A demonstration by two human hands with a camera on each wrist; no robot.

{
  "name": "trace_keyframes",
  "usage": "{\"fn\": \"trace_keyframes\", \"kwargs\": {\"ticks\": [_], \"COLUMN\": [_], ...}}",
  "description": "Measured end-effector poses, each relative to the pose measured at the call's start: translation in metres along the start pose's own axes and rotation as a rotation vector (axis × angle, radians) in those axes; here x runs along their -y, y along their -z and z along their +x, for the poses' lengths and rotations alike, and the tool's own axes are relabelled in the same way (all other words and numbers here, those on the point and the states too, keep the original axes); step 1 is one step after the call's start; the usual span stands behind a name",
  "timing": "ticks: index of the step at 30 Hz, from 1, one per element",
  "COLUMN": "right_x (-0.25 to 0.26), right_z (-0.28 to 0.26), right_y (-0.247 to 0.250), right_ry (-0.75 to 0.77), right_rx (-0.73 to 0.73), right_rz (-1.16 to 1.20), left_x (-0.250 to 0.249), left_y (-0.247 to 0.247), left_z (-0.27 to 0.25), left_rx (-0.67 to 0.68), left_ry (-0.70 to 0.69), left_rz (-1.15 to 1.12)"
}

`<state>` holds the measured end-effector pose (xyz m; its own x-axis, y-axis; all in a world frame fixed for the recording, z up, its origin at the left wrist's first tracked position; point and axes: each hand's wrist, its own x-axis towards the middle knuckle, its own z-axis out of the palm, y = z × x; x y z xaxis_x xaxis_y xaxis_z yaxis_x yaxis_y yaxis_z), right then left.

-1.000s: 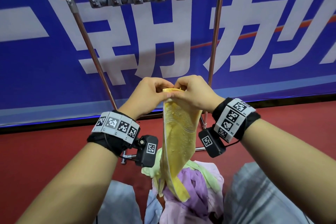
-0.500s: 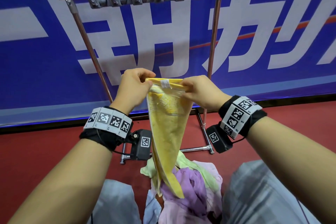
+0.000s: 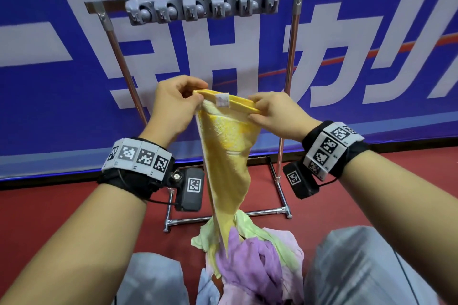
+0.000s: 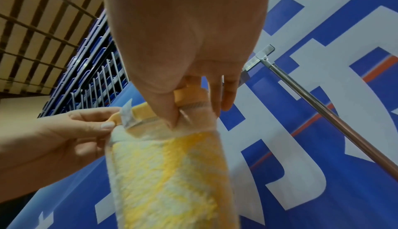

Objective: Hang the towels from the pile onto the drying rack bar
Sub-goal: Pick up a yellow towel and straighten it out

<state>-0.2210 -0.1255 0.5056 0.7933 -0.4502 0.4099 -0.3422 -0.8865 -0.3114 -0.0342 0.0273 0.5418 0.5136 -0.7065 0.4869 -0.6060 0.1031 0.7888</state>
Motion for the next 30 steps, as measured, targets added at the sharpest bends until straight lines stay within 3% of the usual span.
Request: {"fn": "trace_keyframes", "kwargs": {"ticks": [5,11,16,21,30], "right_x": [-0.006,0.004,0.01,0.0,0.0], "right_z": [-0.002,0.001,0.006,0.007,0.006], "right_y": [0.013,0.03,0.042,0.048,0.057], "right_ry": [-0.16,-0.142,-0.1,-0.148,-0.161], "right_rx": [-0.101,-0.196,-0.356,-0.3,-0.466], "right_rz": [0.189,0.378,0.532,0.382,0.322], "left_x": [0.002,0.0,-0.005,-0.001,-0.015], "left_y": [0.011,0.015,0.014,0.008,0.004], "left_z": [0.002,0.004,0.007,0.007,0.015], "left_rx": [0.02,0.011,-0.118,-0.088,-0.068], "left_ry": [0.011,0.01,-0.036,-0.023,-0.019], "left_rz": [0.003,0.049,0.068,0.084,0.053]}}
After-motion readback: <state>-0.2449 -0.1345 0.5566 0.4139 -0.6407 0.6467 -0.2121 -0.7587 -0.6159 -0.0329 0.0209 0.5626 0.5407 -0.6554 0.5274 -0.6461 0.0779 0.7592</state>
